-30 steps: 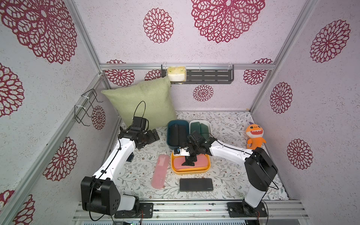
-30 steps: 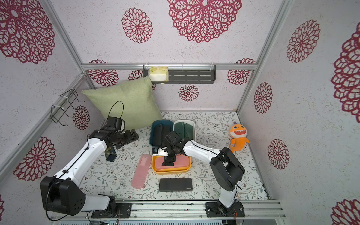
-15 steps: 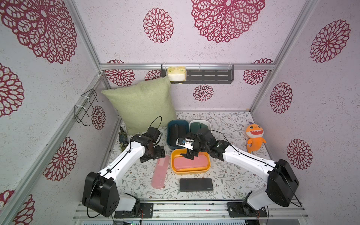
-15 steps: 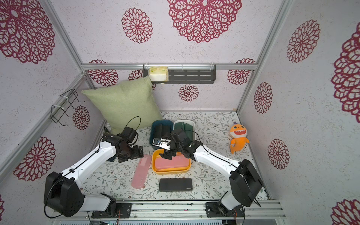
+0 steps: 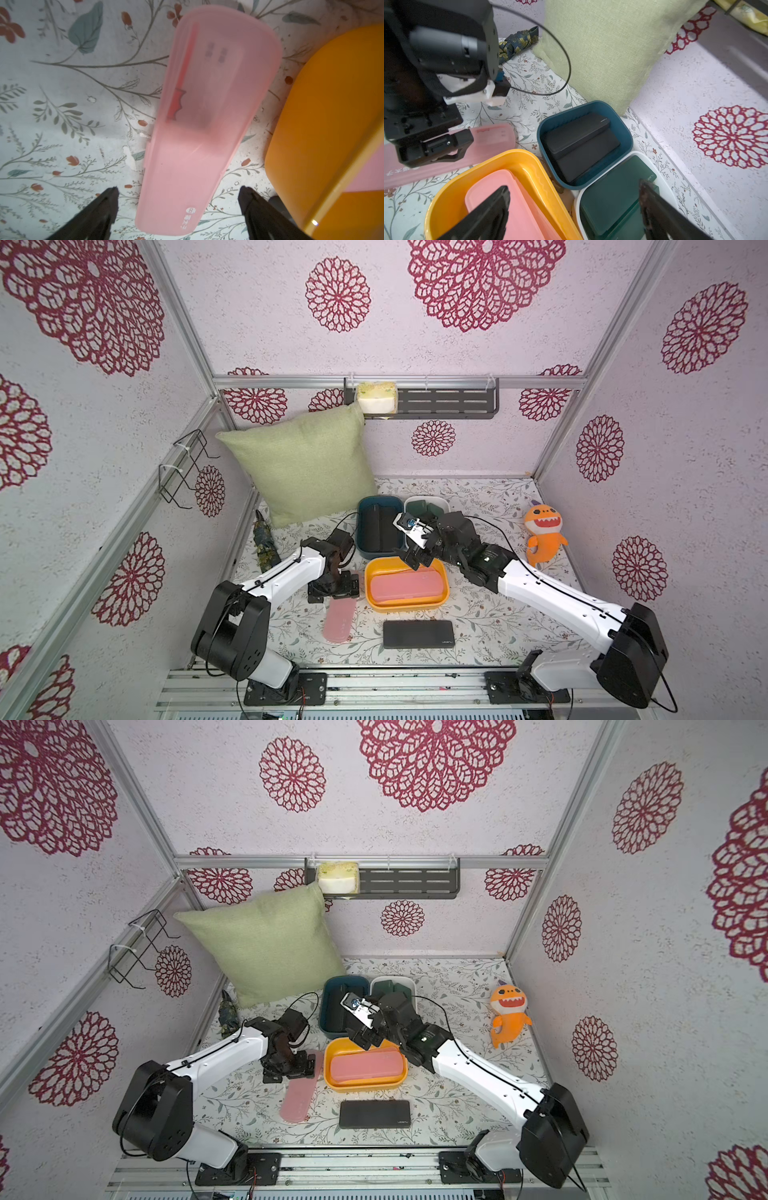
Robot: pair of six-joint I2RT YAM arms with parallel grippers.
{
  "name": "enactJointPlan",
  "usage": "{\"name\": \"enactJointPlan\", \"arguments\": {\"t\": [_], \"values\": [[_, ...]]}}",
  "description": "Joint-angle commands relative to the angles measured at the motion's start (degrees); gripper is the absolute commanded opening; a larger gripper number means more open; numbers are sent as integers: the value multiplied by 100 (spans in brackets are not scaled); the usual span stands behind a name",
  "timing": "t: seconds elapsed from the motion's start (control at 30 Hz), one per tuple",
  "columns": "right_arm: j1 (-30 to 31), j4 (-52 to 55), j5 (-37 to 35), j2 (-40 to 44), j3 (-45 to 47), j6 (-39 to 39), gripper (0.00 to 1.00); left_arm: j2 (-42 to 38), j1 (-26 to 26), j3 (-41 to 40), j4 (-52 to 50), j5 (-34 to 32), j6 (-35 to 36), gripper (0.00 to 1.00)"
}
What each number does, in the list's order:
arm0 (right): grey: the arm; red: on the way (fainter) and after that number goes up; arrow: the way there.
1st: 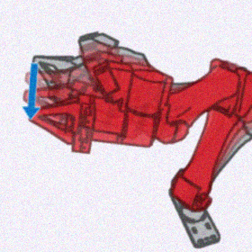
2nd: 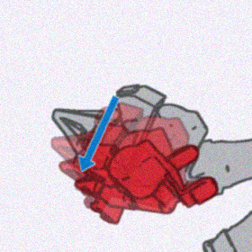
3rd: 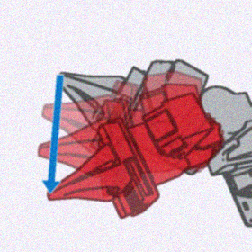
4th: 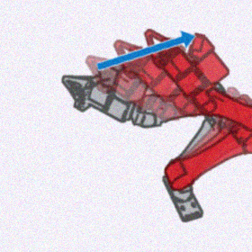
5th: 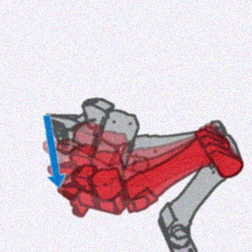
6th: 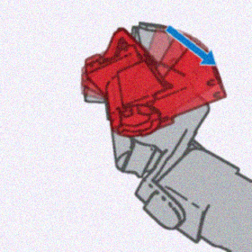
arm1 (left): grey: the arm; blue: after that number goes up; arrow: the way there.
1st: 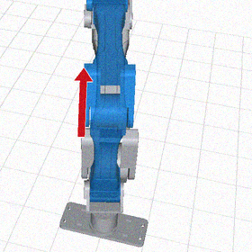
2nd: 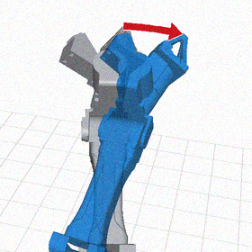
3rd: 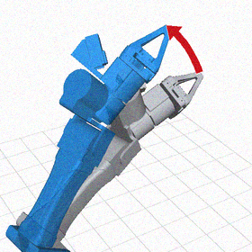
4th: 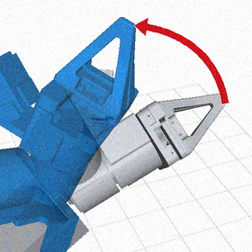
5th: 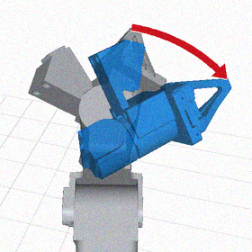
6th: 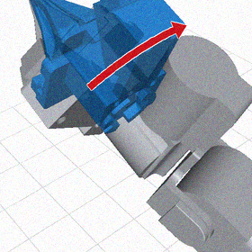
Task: Place the pencil cases by color into the storage box
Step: Pick up the pencil case from the center of the board.
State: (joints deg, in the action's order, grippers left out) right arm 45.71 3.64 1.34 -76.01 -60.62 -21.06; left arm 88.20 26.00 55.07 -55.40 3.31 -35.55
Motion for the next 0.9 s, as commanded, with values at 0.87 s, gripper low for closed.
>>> {"name": "enactJointPlan", "arguments": {"t": [0.87], "values": [[-43, -13, -214, 58, 77, 339, 99, 938, 460, -31, 766, -405, -13, 97]]}}
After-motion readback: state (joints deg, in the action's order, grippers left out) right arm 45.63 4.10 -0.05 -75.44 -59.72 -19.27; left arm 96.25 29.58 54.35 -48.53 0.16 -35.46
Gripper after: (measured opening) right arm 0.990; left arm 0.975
